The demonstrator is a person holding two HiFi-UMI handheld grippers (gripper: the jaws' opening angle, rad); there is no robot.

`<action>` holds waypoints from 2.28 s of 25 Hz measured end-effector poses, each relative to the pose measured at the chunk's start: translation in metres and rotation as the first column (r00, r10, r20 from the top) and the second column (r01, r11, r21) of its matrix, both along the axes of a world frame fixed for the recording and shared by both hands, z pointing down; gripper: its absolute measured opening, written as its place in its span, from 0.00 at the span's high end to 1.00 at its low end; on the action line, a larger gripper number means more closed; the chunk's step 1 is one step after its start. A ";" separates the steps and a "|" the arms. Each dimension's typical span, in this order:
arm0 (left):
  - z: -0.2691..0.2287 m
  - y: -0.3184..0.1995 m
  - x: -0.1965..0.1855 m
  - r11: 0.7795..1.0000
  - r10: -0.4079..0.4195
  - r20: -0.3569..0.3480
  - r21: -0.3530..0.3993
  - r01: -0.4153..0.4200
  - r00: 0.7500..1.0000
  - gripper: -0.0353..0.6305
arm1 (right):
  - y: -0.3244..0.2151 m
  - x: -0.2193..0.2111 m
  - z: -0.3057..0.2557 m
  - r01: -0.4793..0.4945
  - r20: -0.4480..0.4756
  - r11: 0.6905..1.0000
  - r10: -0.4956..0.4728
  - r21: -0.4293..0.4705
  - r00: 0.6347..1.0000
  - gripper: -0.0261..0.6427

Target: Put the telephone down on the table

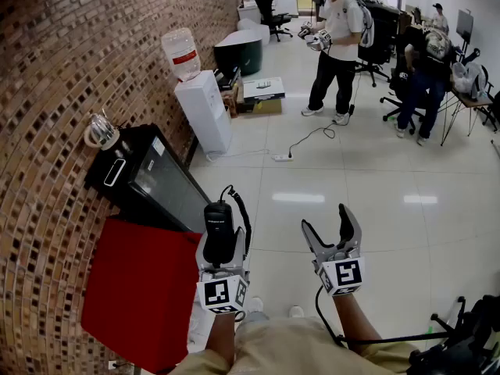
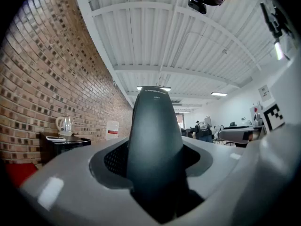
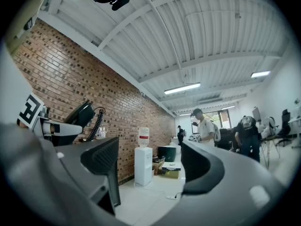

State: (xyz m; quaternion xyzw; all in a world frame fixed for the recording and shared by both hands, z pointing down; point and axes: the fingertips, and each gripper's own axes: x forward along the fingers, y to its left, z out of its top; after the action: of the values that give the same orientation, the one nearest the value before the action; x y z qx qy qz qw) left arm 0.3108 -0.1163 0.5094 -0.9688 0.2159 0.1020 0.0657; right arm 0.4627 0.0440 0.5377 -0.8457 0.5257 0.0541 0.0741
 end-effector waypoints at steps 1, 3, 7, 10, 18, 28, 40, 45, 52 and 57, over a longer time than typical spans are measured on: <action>0.001 0.003 -0.004 1.000 -0.015 0.002 -0.006 0.015 1.000 0.53 | -0.002 -0.001 -0.005 0.016 -0.032 0.998 -0.014 0.054 0.999 0.35; 0.001 0.006 -0.012 0.999 -0.041 0.008 -0.011 0.041 0.999 0.53 | -0.010 -0.005 -0.010 0.054 -0.067 0.992 -0.046 0.118 0.997 0.35; -0.008 0.000 -0.054 0.991 -0.133 0.016 -0.026 0.133 0.991 0.53 | -0.040 -0.046 -0.018 0.184 -0.064 0.977 -0.178 0.107 0.982 0.35; -0.026 -0.011 -0.098 0.975 -0.222 0.002 -0.014 0.222 0.975 0.53 | -0.071 -0.082 -0.036 0.288 -0.086 0.952 -0.280 0.103 0.956 0.35; -0.050 -0.047 -0.241 0.890 -0.455 -0.029 -0.054 0.453 0.890 0.53 | -0.158 -0.207 -0.074 0.528 -0.113 0.844 -0.518 0.094 0.848 0.36; -0.040 -0.061 -0.422 0.761 -0.648 -0.024 -0.067 0.645 0.762 0.53 | -0.229 -0.397 -0.075 0.739 -0.129 0.667 -0.727 0.096 0.674 0.36; 0.015 -0.082 -0.575 0.537 -0.843 -0.065 -0.120 0.835 0.534 0.53 | -0.292 -0.561 -0.046 0.900 -0.190 0.429 -0.880 0.077 0.436 0.36; 0.016 -0.103 -0.604 0.463 -0.886 -0.064 -0.154 0.873 0.459 0.53 | -0.321 -0.592 -0.045 0.932 -0.194 0.358 -0.912 0.051 0.361 0.36; 0.025 -0.159 -0.573 0.382 -0.924 -0.069 -0.175 0.907 0.375 0.53 | -0.391 -0.563 -0.049 0.958 -0.232 0.280 -0.929 0.061 0.287 0.36; 0.038 -0.202 -0.549 0.358 -0.934 -0.051 -0.156 0.921 0.354 0.53 | -0.444 -0.540 -0.028 0.959 -0.208 0.274 -0.936 0.074 0.283 0.36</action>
State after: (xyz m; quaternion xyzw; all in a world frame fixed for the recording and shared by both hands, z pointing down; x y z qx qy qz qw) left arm -0.2382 -0.3186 0.5478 -0.6706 0.7335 0.0995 0.0489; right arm -0.0772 -0.3999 0.5094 -0.3497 0.9214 0.0995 0.1370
